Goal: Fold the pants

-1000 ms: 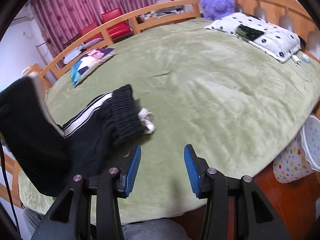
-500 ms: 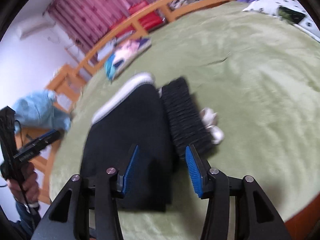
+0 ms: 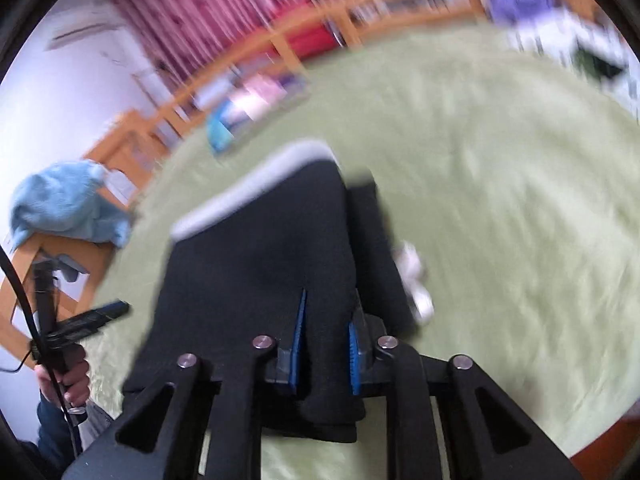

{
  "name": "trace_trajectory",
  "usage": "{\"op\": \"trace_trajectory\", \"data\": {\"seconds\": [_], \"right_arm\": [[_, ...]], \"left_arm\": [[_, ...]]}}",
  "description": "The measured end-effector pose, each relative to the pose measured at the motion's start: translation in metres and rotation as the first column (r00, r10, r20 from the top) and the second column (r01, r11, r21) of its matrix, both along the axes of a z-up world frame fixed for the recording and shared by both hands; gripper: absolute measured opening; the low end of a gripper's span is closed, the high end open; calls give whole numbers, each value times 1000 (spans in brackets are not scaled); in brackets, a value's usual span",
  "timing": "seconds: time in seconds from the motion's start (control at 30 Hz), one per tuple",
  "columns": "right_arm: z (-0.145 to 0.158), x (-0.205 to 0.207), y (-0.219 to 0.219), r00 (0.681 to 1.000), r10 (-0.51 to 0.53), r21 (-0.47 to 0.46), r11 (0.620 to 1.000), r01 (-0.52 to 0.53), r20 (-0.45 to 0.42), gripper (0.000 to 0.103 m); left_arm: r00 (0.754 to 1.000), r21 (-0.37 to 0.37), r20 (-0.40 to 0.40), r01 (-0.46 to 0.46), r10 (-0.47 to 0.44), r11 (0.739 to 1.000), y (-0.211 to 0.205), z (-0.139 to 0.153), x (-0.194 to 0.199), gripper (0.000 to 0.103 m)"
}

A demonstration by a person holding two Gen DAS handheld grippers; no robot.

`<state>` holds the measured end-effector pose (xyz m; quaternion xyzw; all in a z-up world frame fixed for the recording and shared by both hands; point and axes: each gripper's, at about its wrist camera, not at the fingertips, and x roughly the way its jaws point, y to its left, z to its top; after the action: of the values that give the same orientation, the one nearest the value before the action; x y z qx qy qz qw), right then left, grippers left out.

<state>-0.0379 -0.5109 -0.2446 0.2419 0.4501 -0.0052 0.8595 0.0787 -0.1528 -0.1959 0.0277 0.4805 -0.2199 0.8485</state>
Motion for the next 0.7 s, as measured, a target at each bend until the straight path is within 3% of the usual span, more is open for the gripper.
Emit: {"op": "trace_trajectory", "data": {"seconds": [0.03, 0.1, 0.17, 0.2, 0.33, 0.4, 0.53, 0.63, 0.7], "right_arm": [[-7, 2, 3, 999, 28, -30, 999, -29, -35, 32], [3, 1, 3, 999, 38, -104, 994, -39, -11, 33], [17, 3, -7, 998, -9, -117, 993, 17, 67, 52], [21, 12, -11, 996, 0, -98, 995, 9, 89, 65], [2, 58, -18, 999, 36, -62, 998, -34, 30, 66], [-20, 79, -23, 998, 53, 8, 999, -53, -14, 66], [-51, 91, -42, 998, 61, 199, 978, -55, -22, 71], [-62, 94, -38, 998, 59, 234, 971, -53, -22, 75], [-59, 93, -36, 998, 52, 215, 976, -46, -23, 72]], "left_arm": [[1000, -8, -10, 5, -5, 1000, -1, -5, 2, 65], [1000, -22, -29, 7, -8, 1000, -3, -13, 7, 65], [999, -33, -52, 0, -2, 999, -4, -24, 17, 65], [998, -39, -66, -3, 0, 999, -4, -30, 22, 65], [989, -104, -145, 12, -27, 995, -6, -55, 40, 65], [984, -151, -173, 9, -36, 989, -5, -65, 48, 68], [983, -198, -174, 26, -61, 980, -10, -74, 56, 69], [984, -219, -173, 11, -50, 976, -15, -78, 59, 69], [983, -237, -176, 3, -46, 971, -15, -78, 58, 57]]}}
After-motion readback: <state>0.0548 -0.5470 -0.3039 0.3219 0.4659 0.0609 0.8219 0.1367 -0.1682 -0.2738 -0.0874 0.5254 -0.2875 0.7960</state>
